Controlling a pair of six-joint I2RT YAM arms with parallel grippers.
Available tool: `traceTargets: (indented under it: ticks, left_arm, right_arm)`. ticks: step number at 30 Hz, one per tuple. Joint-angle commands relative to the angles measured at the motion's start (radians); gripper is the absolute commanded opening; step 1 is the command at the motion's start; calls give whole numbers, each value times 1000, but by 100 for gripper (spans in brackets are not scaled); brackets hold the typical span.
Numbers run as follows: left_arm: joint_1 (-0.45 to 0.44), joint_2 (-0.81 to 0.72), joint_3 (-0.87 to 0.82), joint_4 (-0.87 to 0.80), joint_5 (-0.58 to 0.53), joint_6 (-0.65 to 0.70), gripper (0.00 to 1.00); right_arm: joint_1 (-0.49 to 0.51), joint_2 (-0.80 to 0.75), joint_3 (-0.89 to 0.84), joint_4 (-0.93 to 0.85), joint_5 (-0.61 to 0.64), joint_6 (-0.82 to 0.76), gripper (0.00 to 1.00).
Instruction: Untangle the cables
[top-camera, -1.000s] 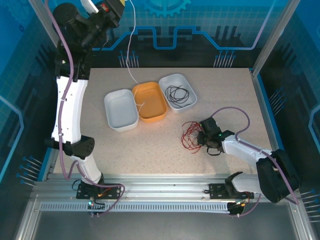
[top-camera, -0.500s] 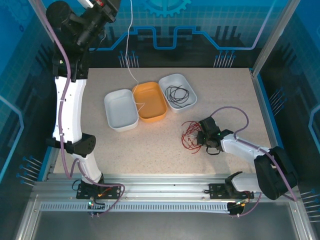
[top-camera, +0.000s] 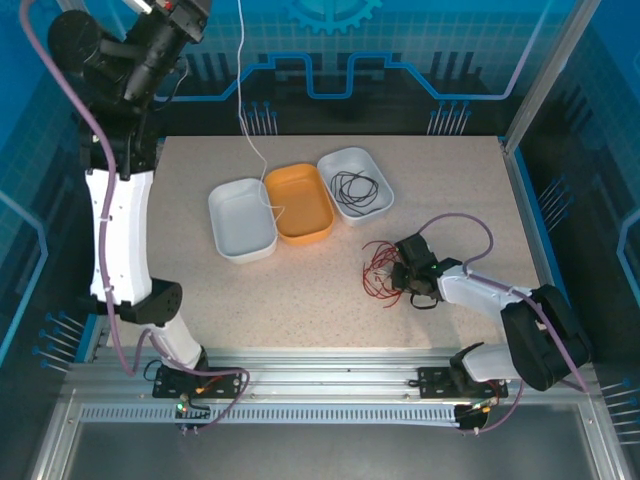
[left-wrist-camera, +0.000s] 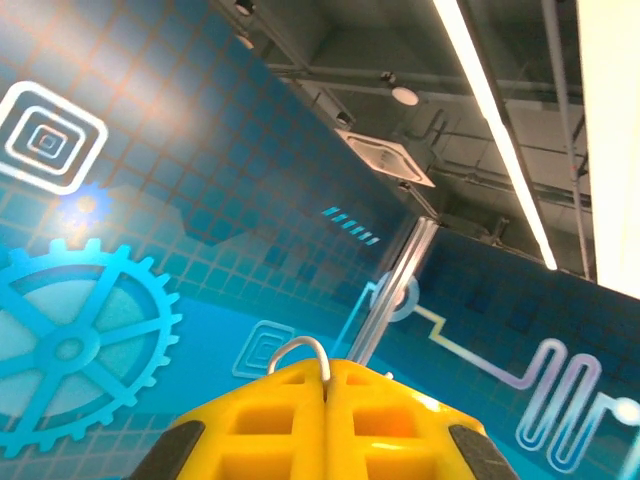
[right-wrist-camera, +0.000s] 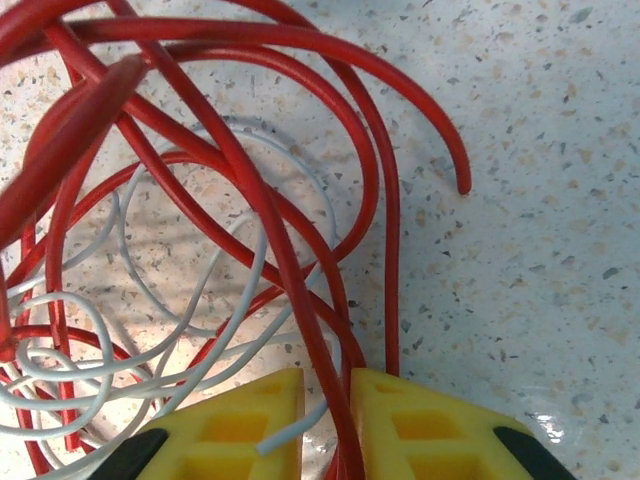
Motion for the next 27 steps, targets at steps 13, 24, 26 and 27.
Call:
traceTargets:
  ticks: [13, 24, 26, 27]
  left_arm:
    - [5, -110, -246, 130, 69, -31, 0]
    - [5, -145, -312, 153, 80, -42, 0]
    - [5, -152, -316, 145, 82, -37, 0]
    - [5, -154, -317, 139, 82, -34, 0]
  right_arm:
    - [249, -349, 205, -173, 119, -230, 65]
    - [438, -92, 361, 237, 147, -582, 75]
    - [440, 19, 424, 291, 144, -620, 76]
    - [442, 59, 448, 319, 138, -639, 77]
